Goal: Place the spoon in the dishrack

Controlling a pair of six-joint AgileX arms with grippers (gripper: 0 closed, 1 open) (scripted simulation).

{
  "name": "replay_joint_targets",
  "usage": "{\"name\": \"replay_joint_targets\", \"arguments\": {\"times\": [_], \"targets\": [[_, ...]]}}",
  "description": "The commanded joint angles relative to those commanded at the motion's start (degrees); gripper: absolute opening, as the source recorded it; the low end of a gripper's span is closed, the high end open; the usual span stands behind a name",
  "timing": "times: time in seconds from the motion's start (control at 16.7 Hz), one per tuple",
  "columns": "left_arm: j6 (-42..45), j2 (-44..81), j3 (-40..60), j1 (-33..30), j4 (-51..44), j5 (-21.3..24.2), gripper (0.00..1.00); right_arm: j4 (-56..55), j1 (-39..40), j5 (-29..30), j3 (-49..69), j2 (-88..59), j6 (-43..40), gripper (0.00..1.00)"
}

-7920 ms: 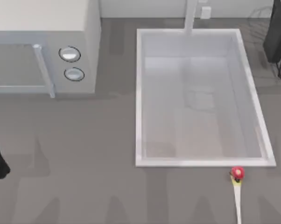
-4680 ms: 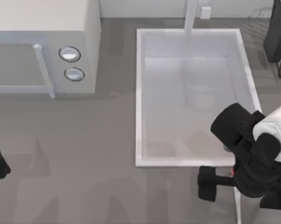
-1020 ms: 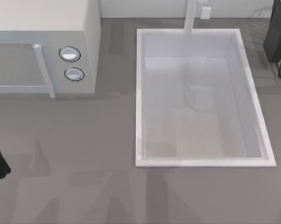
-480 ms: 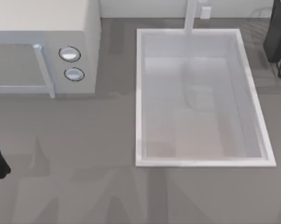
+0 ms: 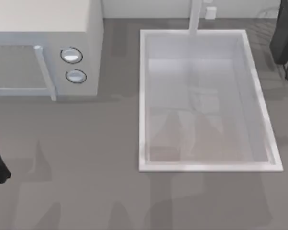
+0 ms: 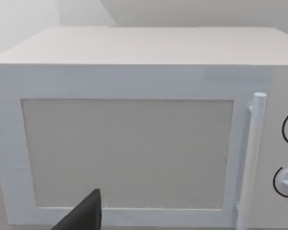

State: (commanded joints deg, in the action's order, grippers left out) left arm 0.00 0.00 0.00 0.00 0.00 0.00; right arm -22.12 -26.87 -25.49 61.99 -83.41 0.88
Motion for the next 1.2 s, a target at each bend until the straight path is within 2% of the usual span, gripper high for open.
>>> {"name": "replay_joint_targets", "arguments": {"times": [0.36,0.78,1.2], "targets": [[0.0,0.0,0.0,0.0,0.0,0.0,1.0,-21.78,7.72,7.99,-4.88,-16.7,-0.05,0.0],[0.0,0.0,0.0,0.0,0.0,0.0,1.0,-25.04,9.3,9.61,-5.92,-19.55,0.05,0.0],[0.0,0.0,0.0,0.0,0.0,0.0,1.0,-25.04,9.3,9.61,-5.92,-19.55,0.05,0.53]]}}
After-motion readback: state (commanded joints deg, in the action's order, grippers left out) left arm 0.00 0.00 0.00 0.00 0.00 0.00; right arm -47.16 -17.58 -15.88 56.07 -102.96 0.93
